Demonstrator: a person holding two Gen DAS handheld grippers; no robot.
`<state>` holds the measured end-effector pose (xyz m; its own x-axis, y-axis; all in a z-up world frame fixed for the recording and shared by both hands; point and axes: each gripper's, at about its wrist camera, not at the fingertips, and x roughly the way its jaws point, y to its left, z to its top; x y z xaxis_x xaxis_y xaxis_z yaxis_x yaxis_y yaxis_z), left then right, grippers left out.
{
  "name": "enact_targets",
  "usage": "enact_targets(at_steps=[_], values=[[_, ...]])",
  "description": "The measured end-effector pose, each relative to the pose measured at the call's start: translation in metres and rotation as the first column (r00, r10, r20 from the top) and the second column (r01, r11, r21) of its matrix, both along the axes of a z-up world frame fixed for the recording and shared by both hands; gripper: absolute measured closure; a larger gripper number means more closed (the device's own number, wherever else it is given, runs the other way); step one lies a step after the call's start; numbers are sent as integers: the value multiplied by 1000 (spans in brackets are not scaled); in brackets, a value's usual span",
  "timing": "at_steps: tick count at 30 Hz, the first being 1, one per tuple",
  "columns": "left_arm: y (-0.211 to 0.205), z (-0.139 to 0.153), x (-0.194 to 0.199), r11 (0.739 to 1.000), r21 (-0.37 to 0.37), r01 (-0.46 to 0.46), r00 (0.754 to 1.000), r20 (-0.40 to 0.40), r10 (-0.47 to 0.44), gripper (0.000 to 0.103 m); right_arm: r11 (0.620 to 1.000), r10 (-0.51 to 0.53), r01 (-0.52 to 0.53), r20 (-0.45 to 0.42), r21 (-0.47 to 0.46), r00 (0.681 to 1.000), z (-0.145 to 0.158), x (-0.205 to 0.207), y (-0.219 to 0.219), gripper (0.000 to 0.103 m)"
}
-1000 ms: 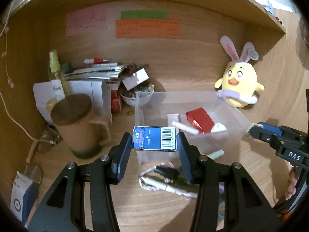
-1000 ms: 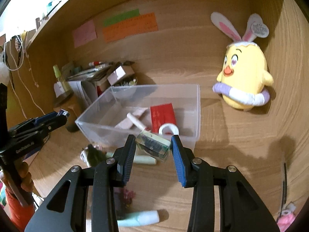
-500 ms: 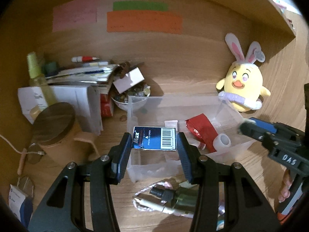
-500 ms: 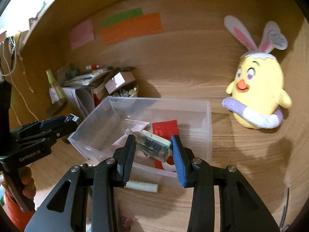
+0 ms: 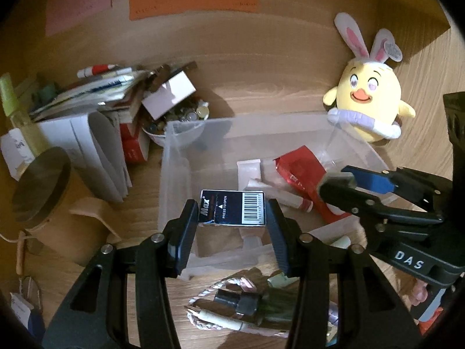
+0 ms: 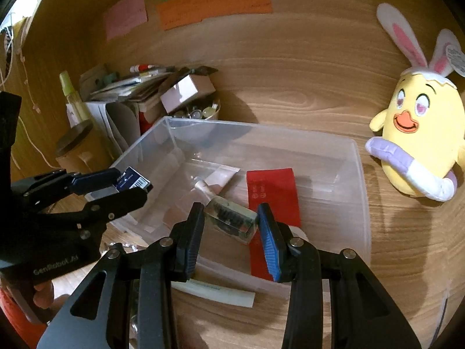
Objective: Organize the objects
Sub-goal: 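Lower the blue card into the box with the left gripper while the right drops the clear block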
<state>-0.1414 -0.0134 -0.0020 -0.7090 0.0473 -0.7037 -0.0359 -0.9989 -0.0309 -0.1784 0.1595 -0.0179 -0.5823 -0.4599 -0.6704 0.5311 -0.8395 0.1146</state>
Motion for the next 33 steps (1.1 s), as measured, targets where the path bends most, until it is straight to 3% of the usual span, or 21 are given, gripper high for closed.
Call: enact_targets(at_steps=[7, 15, 16, 18, 20, 33], values=[[2, -6, -4, 1000, -20, 3, 1000, 22, -3, 56, 998, 15, -15, 0, 56, 1000, -6, -5, -11, 68], [-7, -8, -9, 999, 50, 6, 998, 59, -9, 56, 997, 19, -21, 24, 73, 1000, -7, -10, -11, 67], [-7, -8, -9, 998, 57, 5, 998, 62, -9, 55, 997, 18, -20, 26, 77, 1000, -7, -10, -11, 66], [-7, -7, -8, 998, 57, 6, 998, 62, -9, 54, 996, 8, -10, 18, 86, 1000, -7, -10, -10, 51], [-6, -7, -7, 998, 55, 6, 998, 61, -9, 49, 997, 6, -7, 11, 77, 1000, -5, -9, -8, 43], [-9, 15, 37, 999, 34, -19, 999, -27, 20, 22, 997, 51, -49, -47, 52, 998, 14, 33, 12, 41]])
